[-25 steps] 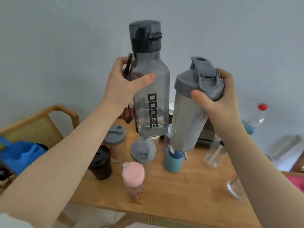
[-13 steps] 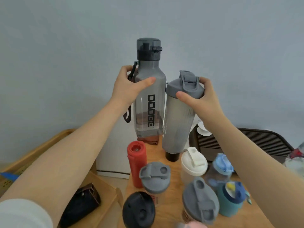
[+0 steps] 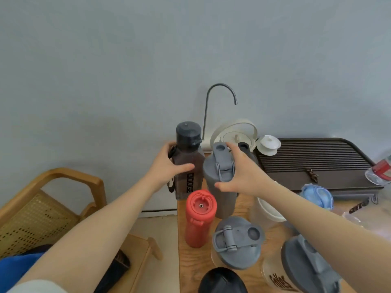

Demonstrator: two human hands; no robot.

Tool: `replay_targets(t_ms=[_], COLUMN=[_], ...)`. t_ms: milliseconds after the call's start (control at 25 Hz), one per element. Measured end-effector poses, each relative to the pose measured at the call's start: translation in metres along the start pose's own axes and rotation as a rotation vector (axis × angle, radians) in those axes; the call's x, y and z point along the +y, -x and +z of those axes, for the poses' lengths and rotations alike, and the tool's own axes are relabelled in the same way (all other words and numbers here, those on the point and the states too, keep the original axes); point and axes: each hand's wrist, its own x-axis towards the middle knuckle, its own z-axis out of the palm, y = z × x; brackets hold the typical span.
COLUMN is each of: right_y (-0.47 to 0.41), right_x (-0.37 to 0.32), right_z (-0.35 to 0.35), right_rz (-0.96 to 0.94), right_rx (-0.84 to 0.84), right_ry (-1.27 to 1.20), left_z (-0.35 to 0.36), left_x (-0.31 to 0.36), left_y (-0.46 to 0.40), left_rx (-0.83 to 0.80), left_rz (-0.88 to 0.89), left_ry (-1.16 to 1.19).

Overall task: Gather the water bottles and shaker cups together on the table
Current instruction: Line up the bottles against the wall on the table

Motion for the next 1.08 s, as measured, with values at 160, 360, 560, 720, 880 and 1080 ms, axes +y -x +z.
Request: replay_targets(t_ms=[160,360,560,720,880,1080], right_y=[-0.002,-0.007,-0.002,-0.008,-0.019,-0.047], right_x=[0.013,0.009,0.012,0.015,0.008,0.009], right_z=[0.020,0.032,0.023,0.006,0.004,0.015], right_rz=[0.024,0.038,-0.154,-0.304,-0.325,-0.219], right_rx=[-0.070,-0.031,0.019,-0.200,-0.169,0.020], right_ry=[0.011,-0.025,0.522,0.600,0.703,0.717], left_z=[0.002,-0.014,-0.018,-0.024,-0.028,-0.030], left_x=[-0.025,-0.033,-0.033,-0.029,-0.026,-0.030], left_y=[-0.004,-0.010,-0.007,-0.010,-0.010,-0.008], left_rx=[-0.087,-0.137,-0.193,-0.239,-0.253,-0.231], left_rz=[-0.049,-0.090,-0.074,-0.063,-0.071,-0.064], left_ry=[-0.024,-0.031,-0.049,-0.085,-0.105,-0.074])
